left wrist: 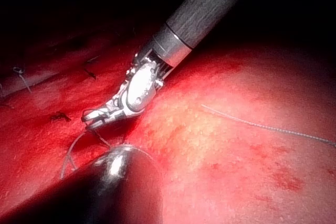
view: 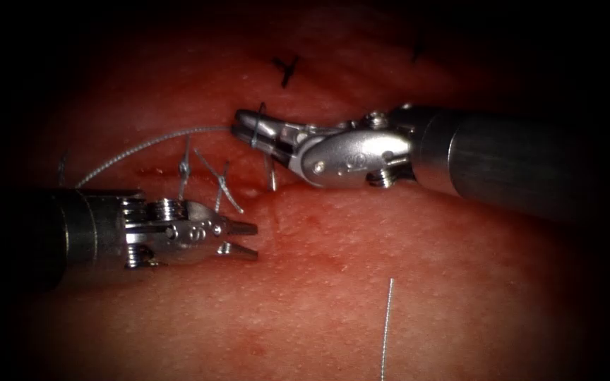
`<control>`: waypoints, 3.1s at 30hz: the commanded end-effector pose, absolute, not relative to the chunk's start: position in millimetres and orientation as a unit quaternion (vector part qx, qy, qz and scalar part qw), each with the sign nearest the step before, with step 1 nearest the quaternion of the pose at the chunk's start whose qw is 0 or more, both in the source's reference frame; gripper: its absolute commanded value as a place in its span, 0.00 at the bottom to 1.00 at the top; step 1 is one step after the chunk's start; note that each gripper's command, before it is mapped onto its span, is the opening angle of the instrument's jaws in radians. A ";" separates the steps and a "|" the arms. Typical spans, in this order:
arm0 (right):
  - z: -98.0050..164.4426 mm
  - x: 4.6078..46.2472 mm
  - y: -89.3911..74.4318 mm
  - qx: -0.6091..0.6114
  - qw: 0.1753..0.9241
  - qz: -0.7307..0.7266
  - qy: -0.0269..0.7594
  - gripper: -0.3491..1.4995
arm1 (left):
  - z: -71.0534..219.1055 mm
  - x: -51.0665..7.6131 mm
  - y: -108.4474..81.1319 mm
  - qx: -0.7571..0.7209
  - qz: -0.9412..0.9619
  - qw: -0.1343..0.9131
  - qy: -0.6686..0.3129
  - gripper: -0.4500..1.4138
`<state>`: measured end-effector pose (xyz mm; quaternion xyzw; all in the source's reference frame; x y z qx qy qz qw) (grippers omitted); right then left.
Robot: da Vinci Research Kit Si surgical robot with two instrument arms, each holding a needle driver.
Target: Wound Closure
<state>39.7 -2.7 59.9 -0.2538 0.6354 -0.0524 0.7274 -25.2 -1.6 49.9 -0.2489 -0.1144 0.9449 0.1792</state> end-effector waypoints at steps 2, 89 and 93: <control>60.1 39.7 -1.8 -0.251 0.727 -0.043 0.637 0.00 | 50.9 -26.2 -1.4 -0.251 0.945 0.179 -0.112 0.25; 61.3 38.2 3.4 0.183 0.737 0.287 0.584 0.00 | 56.0 -22.9 -11.1 -0.278 0.939 0.149 -0.133 0.24; 61.3 38.1 3.3 0.214 0.723 0.304 0.582 0.00 | 56.2 -23.0 -10.9 -0.278 0.939 0.149 -0.133 0.23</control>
